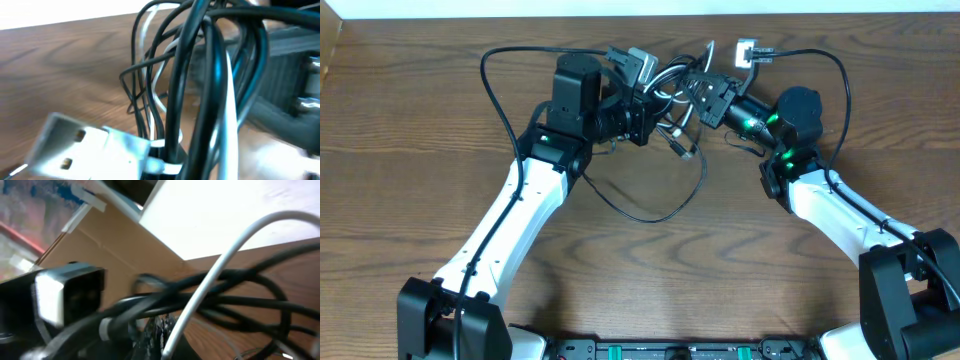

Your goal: Untangle cables

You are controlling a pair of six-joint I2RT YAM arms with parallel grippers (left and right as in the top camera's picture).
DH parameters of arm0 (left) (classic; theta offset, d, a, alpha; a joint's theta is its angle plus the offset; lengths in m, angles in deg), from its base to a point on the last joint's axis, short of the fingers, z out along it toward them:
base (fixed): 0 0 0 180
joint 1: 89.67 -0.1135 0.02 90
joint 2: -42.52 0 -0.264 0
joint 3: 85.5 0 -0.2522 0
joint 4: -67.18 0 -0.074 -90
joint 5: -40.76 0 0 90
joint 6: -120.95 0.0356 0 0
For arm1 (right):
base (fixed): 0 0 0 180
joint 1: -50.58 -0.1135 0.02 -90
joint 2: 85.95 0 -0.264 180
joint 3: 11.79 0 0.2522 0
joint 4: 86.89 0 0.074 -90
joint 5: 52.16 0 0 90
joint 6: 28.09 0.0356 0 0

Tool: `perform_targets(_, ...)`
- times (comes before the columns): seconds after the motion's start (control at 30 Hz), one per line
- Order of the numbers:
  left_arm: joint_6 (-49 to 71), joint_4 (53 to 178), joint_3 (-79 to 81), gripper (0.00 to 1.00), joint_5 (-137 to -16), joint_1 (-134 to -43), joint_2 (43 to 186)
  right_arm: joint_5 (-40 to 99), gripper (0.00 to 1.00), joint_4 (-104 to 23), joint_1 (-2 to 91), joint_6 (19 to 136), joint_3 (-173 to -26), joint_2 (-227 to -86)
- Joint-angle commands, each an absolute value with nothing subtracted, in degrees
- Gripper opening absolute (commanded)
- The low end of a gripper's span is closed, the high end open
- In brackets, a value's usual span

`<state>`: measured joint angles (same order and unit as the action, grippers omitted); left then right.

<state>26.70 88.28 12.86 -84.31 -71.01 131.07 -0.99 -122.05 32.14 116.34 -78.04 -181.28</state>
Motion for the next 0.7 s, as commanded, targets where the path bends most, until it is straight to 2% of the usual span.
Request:
perform_targets(0.0,27.44,89.92,12.27,0.08,-73.73,-71.95,129.52,-7.59,0.01,-123.52,33.52,116.89,-78.34,-180.78)
perform_targets(0.37,23.11,91.43,12.27,0.08,-72.16,-79.19,129.52,-27.62,0.01,-124.00,43.68,118.70,-78.34,-180.78)
perform_targets(0.53,22.13,91.38,12.27,0.08,-76.84,-79.78,129.52,-31.46,0.02,-123.47,45.69,118.44,-78.34,-180.78)
perform_targets(0.57,22.26,91.40,12.27,0.08,-78.04,-79.74,129.52,-31.42,0.07,-123.08,45.83,118.40,-78.34,-180.78)
perform_targets(0.63,23.31,91.43,12.27,0.08,-81.34,-79.74,129.52,-31.29,0.38,-122.36,45.87,117.89,-78.32,-180.78)
perform_targets(0.67,24.03,91.43,12.27,0.08,-82.78,-79.74,129.52,-31.29,0.47,-121.88,45.87,117.52,-78.32,-180.78)
